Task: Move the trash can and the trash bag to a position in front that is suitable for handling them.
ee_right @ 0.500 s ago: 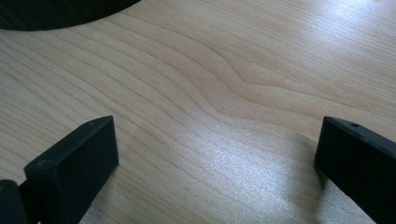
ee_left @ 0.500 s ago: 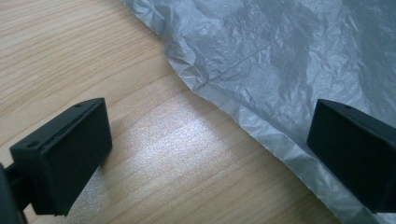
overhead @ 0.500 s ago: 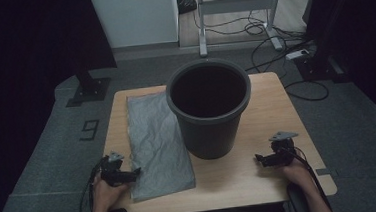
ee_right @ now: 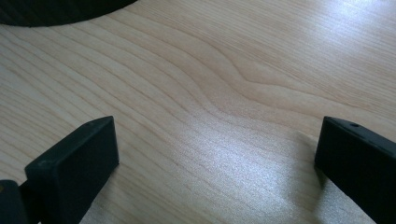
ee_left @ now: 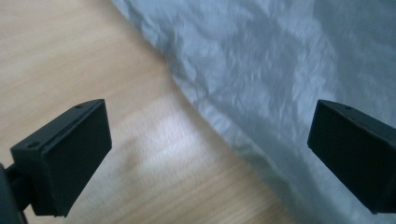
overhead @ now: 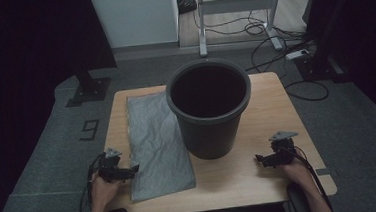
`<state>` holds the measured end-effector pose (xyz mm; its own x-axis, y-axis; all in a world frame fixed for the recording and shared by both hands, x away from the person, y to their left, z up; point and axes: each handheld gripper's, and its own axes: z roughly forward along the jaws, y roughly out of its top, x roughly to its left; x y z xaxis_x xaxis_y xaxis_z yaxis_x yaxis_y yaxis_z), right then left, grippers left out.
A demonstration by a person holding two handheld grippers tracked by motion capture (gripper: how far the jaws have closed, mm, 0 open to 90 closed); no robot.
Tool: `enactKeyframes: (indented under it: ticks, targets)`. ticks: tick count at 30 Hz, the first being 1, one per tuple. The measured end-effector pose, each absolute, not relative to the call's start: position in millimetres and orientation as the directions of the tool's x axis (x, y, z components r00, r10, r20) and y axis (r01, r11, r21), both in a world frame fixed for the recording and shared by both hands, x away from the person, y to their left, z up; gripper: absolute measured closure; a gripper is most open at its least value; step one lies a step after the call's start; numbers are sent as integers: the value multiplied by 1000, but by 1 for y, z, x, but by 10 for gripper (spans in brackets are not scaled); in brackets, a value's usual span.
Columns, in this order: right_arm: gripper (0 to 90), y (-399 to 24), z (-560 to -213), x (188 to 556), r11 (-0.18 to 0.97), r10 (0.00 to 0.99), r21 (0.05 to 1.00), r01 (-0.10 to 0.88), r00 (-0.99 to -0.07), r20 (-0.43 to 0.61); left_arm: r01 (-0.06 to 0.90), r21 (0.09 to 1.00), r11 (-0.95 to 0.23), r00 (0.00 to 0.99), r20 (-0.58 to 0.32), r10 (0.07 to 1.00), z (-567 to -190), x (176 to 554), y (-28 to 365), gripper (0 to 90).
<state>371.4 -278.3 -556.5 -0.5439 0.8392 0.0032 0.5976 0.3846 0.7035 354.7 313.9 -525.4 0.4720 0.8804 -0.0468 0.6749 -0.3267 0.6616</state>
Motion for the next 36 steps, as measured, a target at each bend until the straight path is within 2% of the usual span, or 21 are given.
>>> enactKeyframes:
  ticks: [2,5,12,14,15,21,31,36]
  targets:
    - [0,-276,-554,373,387,841,688,614,-541,10,660,684,-310,478,-65,876,-515,359,311,0]
    - [0,-265,-549,378,392,825,676,624,-563,42,633,694,-345,495,-20,869,-495,374,296,0]
    - [0,-251,-529,398,415,818,687,597,-575,5,576,716,-395,558,8,830,-467,415,255,0]
    - [0,-251,-525,406,403,826,696,594,-564,3,566,724,-395,573,0,820,-465,421,249,0]
    - [0,-251,-523,410,396,829,701,593,-560,5,561,740,-371,588,-40,808,-464,432,238,0]
    - [0,-249,-510,432,361,841,735,573,-541,8,547,768,-334,595,-76,800,-461,462,208,0]
    - [0,-245,-481,472,326,866,779,535,-500,-19,533,771,-349,583,-35,812,-453,493,174,0]
    - [4,-238,-475,483,297,845,812,502,-534,21,543,760,-358,595,-47,803,-455,500,172,0]
